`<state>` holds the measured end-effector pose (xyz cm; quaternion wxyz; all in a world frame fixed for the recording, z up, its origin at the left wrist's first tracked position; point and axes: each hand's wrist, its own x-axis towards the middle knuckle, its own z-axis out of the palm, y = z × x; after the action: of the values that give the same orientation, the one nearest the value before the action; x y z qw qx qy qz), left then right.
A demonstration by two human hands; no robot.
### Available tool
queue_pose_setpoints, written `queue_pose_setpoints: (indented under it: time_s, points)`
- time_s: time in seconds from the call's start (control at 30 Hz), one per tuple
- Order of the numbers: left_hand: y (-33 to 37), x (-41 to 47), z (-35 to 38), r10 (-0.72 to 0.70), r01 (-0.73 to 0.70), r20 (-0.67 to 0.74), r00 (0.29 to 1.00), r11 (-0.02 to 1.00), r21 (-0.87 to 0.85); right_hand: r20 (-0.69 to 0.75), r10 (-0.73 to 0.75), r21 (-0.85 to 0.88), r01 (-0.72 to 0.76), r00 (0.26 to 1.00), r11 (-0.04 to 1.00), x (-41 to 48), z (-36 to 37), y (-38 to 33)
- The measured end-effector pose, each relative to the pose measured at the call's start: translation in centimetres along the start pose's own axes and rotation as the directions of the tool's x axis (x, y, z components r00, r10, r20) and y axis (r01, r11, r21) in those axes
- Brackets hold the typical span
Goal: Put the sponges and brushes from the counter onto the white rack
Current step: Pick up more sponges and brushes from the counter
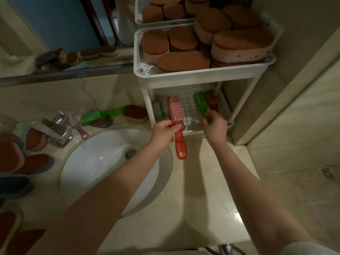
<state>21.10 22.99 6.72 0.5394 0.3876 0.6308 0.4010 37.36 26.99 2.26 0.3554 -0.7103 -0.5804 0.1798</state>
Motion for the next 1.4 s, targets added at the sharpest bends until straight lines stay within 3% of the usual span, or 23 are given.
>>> queue_pose_setpoints:
  time_s: [0.1,0.17,0.27,0.53,0.6,0.77,0.97,1.1,1.27,1.4]
  points:
    - [0.1,0.6,1.1,-0.015,0.014,-0.024,1.000,1.000,-0.018,0.196,0.079,0.376,-0.149,0.977,0.914,-3.0,-0.4,-0.6]
    - [0.2,1.0,1.9,-0.023,0.021,-0.032,0.999,0.998,-0.064,0.328,0.127,0.510,-0.289,0.936,0.810,-4.8,-0.9,-0.6]
    - [0.6,1.3,2.7,-0.015,0.011,-0.035,0.999,0.992,-0.126,0.372,0.183,0.569,-0.379,0.910,0.730,-7.1,-1.8,-0.2]
    - [1.1,2.0,3.6,-0.036,0.037,0.007,0.999,0.986,-0.165,0.560,0.266,0.710,-0.620,0.784,0.333,-8.5,-2.6,-0.3]
    - [1.2,2.4,3.5,-0.048,0.048,0.004,0.999,0.987,-0.154,0.573,0.273,0.719,-0.634,0.773,0.285,-8.6,-2.6,-0.3]
    - [1.3,2.6,3.4,-0.067,0.068,0.090,0.994,0.998,-0.005,0.496,0.391,0.719,-0.619,0.775,0.315,-6.4,-2.4,-0.6]
    - [-0.6,2.4,2.0,0.078,-0.107,0.089,0.993,0.911,0.398,0.388,0.573,0.620,-0.665,0.722,0.417,-1.6,-1.0,-0.9]
    - [-1.1,2.4,1.2,0.104,-0.137,0.101,0.989,0.895,0.424,0.305,0.639,0.527,-0.684,0.706,0.505,0.5,0.3,-1.0]
    - [-1.2,2.2,0.7,0.109,-0.135,0.088,0.990,0.911,0.391,0.205,0.547,0.130,-0.577,0.812,0.807,1.3,0.1,-2.1]
    - [-1.4,2.2,0.5,0.106,-0.126,0.076,0.991,0.921,0.369,0.155,0.494,-0.195,-0.463,0.856,0.864,2.0,-0.3,-2.7]
